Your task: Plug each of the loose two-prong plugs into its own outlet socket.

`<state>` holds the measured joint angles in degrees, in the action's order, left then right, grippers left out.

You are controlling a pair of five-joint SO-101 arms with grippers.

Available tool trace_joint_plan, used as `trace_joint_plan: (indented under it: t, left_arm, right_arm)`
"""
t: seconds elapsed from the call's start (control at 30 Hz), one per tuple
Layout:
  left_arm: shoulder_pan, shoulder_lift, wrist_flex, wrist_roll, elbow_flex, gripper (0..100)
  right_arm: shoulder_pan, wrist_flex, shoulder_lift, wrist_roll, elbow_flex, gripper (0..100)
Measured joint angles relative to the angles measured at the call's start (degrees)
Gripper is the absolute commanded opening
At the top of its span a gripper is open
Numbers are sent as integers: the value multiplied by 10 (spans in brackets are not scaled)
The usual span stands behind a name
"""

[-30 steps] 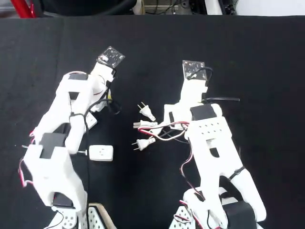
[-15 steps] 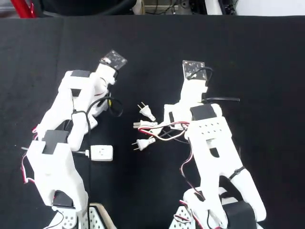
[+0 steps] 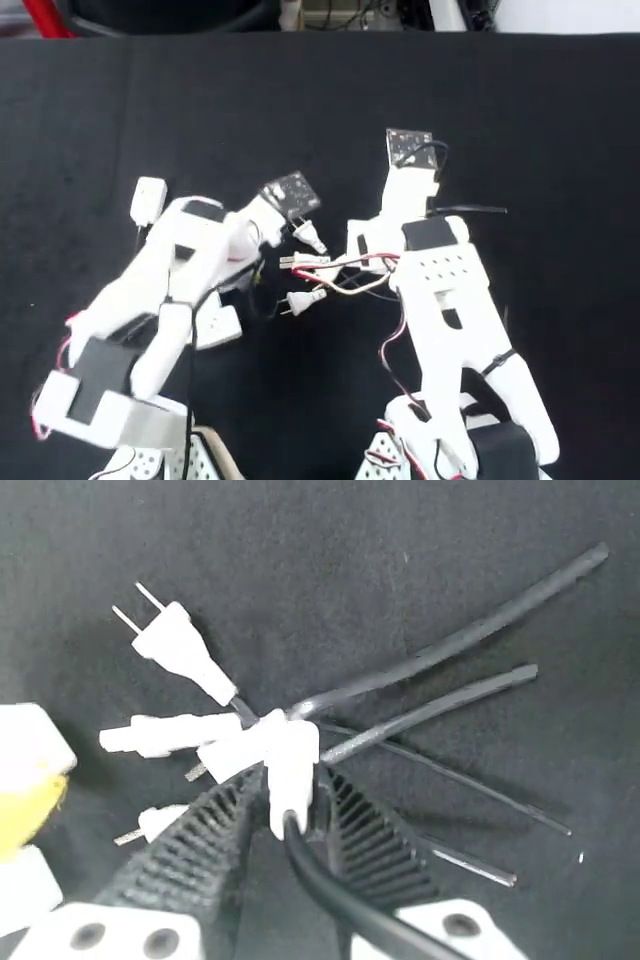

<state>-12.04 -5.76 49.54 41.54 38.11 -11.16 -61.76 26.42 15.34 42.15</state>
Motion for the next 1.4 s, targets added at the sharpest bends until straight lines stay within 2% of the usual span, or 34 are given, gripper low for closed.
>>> trace_joint_plan:
  t: [0.13,0.23,0.37,0.5,0.63,1.0,1.13,1.23,1.4]
  left_arm:
    - [0,-58,-20,0,48,244]
    - [0,-90,-23,-12,52,260]
    - [11,-136,-20,-78,53,277]
    - [60,-208,34,-94,55,260]
    - [127,-318,67,-139,118,254]
    - [409,-744,72,-166,425,252]
    - [428,-876,80,-161,533,249]
    - [441,-955,121,-147,567,249]
    - [447,-975,149,-123,571,249]
  right_arm:
    - [1,-2,0,-6,-10,11]
    - [1,-2,0,-12,-10,11]
    - [1,-2,0,-13,-10,11]
    - [-27,-2,0,-13,-10,11]
    - [-76,-2,0,-14,-10,11]
    - [-243,-24,-9,-14,-50,11]
    - [-282,-14,-74,-1,-75,11]
    - [-295,3,-146,9,-100,11]
    - [-292,4,-200,10,-146,11]
